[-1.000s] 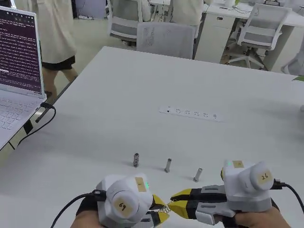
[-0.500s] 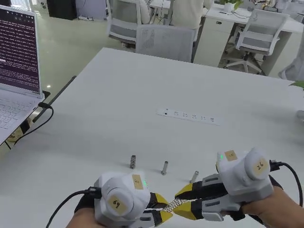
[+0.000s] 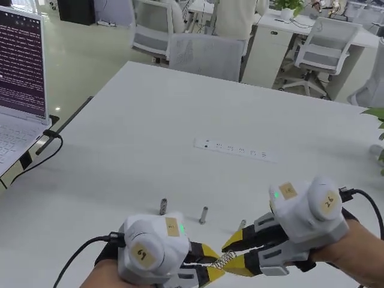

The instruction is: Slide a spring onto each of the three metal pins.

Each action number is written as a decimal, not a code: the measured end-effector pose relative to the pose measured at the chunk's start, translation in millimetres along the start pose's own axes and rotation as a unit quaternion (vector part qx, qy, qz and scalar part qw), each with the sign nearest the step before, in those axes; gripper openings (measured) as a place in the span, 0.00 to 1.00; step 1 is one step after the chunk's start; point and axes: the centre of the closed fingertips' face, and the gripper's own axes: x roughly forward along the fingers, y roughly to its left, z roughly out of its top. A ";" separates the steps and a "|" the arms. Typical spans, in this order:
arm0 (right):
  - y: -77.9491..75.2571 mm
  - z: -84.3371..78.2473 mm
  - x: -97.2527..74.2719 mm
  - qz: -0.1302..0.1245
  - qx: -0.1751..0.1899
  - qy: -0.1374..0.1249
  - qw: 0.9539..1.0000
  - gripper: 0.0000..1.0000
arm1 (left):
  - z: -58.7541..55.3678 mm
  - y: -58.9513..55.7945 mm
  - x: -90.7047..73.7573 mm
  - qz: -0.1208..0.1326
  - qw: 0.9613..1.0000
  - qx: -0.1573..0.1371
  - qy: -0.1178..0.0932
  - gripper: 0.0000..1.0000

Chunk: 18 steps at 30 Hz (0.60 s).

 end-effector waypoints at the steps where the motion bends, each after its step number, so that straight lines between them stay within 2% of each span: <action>1: 0.7 -0.1 -0.5 0.003 -0.005 0.005 1.000 0.13 | 0.9 -0.4 0.2 -0.001 1.000 0.001 -0.001 0.02; 10: 2.4 -0.5 0.2 0.022 -0.043 0.042 0.998 0.13 | 7.2 -1.8 2.2 -0.005 1.000 0.005 -0.007 0.02; 18: 4.2 -4.1 0.8 0.037 -0.080 0.079 0.993 0.12 | 9.3 -2.0 2.0 -0.007 1.000 0.008 -0.010 0.02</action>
